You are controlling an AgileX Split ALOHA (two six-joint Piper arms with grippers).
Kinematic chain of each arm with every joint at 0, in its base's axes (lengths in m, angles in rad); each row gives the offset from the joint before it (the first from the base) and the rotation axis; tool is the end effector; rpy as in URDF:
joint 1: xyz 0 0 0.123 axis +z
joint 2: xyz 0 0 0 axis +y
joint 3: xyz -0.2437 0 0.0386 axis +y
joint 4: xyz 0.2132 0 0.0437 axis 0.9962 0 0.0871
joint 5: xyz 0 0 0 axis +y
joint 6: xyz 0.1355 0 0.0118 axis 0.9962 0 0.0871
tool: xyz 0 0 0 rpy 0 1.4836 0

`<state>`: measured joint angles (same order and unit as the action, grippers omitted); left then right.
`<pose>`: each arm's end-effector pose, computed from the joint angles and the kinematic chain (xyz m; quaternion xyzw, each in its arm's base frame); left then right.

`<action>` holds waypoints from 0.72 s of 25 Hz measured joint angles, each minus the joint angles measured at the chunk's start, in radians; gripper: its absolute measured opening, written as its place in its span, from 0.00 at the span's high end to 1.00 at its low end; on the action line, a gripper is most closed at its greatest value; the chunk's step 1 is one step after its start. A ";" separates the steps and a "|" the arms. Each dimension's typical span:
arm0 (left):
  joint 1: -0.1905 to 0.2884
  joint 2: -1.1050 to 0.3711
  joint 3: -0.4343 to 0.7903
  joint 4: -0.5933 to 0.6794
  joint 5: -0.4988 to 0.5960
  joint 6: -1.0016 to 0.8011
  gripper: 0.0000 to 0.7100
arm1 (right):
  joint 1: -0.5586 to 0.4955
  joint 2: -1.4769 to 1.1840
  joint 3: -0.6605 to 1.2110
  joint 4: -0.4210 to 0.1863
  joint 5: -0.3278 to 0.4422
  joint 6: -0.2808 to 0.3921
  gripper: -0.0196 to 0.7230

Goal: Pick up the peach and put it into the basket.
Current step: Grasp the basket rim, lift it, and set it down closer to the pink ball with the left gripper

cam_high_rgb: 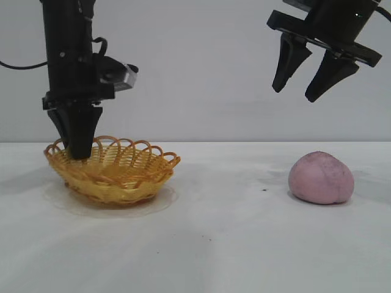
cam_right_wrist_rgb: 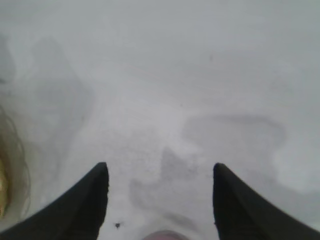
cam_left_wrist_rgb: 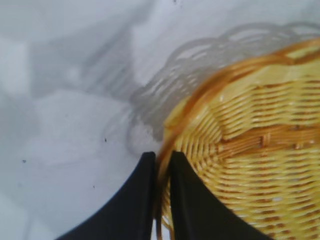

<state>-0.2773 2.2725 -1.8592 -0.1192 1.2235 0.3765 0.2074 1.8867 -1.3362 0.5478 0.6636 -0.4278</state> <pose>0.3832 -0.1249 0.1035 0.3019 0.9516 -0.0556 0.0134 0.3637 0.1211 0.1565 -0.1307 0.9456 0.1849 0.2337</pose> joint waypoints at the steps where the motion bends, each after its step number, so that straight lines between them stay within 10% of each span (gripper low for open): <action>1: 0.002 -0.011 -0.004 -0.011 0.000 -0.051 1.00 | 0.000 0.000 0.000 0.000 0.000 0.000 0.41; 12: 0.034 -0.219 0.006 -0.201 -0.001 -0.353 1.00 | 0.000 0.000 0.000 -0.002 0.000 0.000 0.41; 18: 0.003 -0.312 0.281 -0.314 -0.114 -0.399 1.00 | 0.000 0.000 0.000 -0.002 -0.002 0.000 0.41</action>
<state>-0.2738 1.9605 -1.5784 -0.4329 1.1091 -0.0226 0.2074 1.8867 -1.3362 0.5462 0.6618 -0.4278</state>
